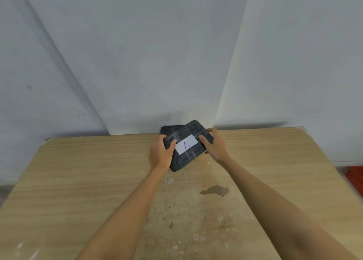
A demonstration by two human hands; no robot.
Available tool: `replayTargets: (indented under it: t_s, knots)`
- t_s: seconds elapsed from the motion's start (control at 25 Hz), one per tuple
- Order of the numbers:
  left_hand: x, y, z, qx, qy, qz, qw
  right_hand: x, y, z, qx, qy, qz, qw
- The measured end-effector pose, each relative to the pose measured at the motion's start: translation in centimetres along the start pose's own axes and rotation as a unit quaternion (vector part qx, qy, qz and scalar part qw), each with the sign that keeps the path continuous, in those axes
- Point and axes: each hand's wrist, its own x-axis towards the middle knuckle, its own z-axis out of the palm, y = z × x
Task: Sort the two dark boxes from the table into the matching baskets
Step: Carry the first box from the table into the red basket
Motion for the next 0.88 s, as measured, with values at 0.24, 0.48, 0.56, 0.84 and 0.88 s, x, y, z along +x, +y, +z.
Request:
replayTargets:
  t_s: [0.24, 0.48, 0.56, 0.84, 0.88]
  knots:
    - [-2.4, 4.3, -1.2, -0.142, 0.030, -0.015, 0.989, -6.7, 0.2, -2.6, 0.129, 0.019, 0.067, 0.989]
    - [-9.1, 9.3, 2.0, -0.139, -0.014, 0.013, 0.990, -11.3, 2.5, -8.7, 0.188, 0.096, 0.081, 0.974]
    - [-11.4, 11.1, 4.5, -0.102, -0.048, 0.064, 0.992, -12.7, 4.0, -12.5, 0.203, 0.117, 0.074, 0.969]
    - [-22.2, 20.8, 19.2, -0.103, -0.157, 0.116, 0.975, -19.2, 12.9, -30.6, 0.184, 0.166, 0.068, 0.966]
    - [-24.2, 22.7, 21.8, -0.114, -0.165, 0.119, 0.972, -20.1, 14.2, -33.7, 0.171, 0.178, 0.068, 0.967]
